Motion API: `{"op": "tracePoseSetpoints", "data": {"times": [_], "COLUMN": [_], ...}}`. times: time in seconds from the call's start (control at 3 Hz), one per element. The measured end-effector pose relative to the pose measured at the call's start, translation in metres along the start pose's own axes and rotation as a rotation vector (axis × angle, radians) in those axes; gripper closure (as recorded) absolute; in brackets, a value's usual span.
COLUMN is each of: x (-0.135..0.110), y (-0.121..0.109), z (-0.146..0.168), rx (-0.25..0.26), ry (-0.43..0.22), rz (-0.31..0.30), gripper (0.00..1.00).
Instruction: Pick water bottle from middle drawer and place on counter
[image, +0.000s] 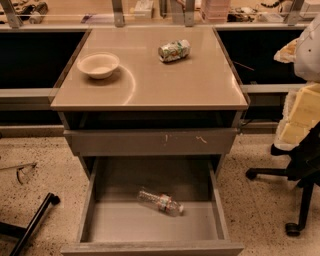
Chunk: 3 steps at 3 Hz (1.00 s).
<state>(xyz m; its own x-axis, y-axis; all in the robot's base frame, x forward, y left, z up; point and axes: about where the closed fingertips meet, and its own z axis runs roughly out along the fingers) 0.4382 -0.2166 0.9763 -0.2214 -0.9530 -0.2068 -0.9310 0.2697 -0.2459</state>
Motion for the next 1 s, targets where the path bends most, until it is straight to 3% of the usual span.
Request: {"op": "tracePoseSetpoints", "data": {"times": [0.33,0.67,1.0], "x": [0.0,-0.009,-0.044], "y": [0.0,0.022,0.066], "z": [0.0,0.034,0.094], "rx": [0.0,-0.066,-0.156], "ry": [0.0,-0.033,-0.154], "rz": [0.0,-0.005,0.004], "gripper": [0.0,0.0,0.0]}}
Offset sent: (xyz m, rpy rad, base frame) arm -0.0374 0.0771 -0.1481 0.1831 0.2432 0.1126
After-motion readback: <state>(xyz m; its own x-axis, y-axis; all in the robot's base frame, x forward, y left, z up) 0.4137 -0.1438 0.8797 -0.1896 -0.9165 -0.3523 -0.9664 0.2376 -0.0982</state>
